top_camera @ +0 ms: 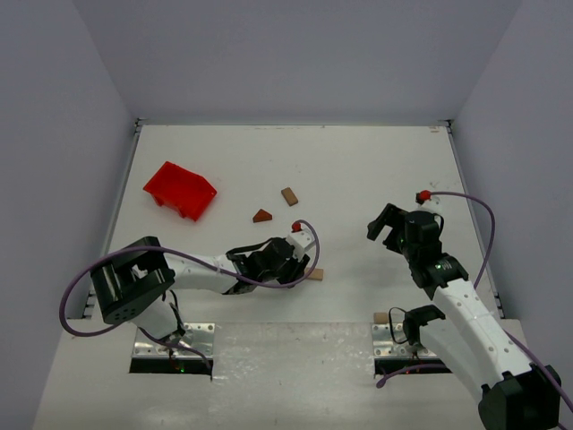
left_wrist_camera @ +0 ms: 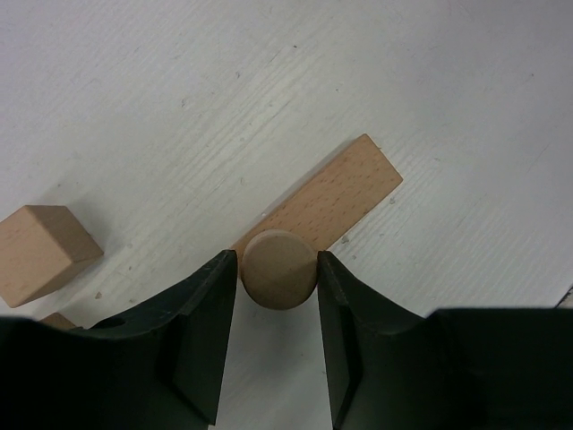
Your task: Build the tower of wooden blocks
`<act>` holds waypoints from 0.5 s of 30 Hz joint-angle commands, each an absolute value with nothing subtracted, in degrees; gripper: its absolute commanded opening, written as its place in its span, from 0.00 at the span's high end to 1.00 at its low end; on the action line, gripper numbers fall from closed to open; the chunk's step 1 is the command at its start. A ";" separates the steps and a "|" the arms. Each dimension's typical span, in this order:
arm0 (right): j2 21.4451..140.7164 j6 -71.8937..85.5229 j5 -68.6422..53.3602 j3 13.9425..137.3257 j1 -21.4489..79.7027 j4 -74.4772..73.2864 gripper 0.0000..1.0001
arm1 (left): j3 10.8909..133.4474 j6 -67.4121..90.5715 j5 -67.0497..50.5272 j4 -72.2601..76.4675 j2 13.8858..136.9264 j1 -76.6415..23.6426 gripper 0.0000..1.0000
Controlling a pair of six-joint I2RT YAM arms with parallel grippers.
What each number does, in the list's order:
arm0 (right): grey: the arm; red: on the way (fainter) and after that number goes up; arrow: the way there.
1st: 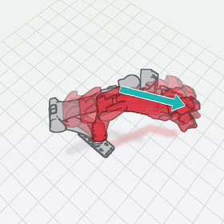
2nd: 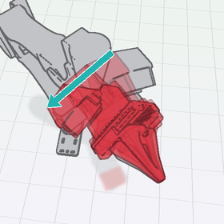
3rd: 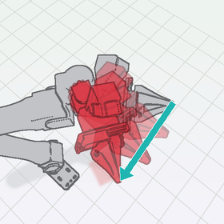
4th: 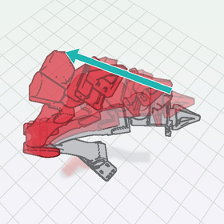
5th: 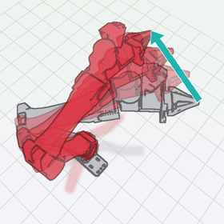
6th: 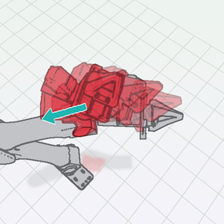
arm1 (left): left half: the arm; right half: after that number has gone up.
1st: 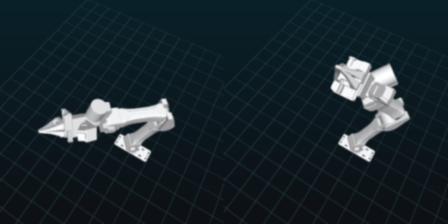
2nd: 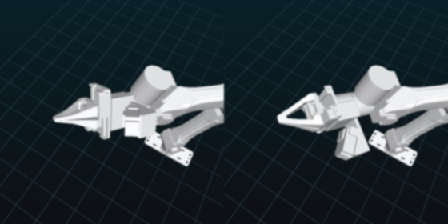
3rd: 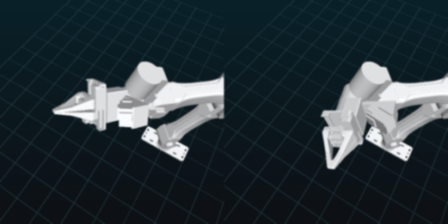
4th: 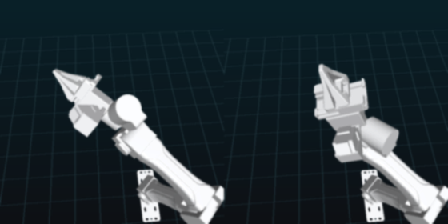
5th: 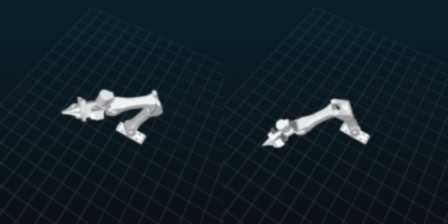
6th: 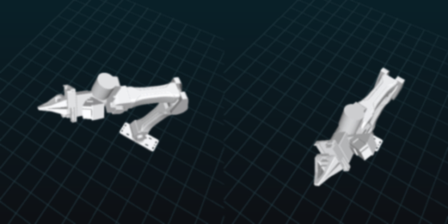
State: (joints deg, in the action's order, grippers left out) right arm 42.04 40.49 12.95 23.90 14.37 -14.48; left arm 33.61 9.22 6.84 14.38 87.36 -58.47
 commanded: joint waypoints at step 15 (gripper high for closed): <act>41.57 39.81 12.39 23.82 14.24 -13.18 0.01 | 34.19 8.53 9.22 17.47 86.22 -59.85 0.56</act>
State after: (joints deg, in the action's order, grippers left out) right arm 42.04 40.47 12.15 23.90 14.37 -14.48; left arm 33.61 9.04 8.54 14.39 87.37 -58.97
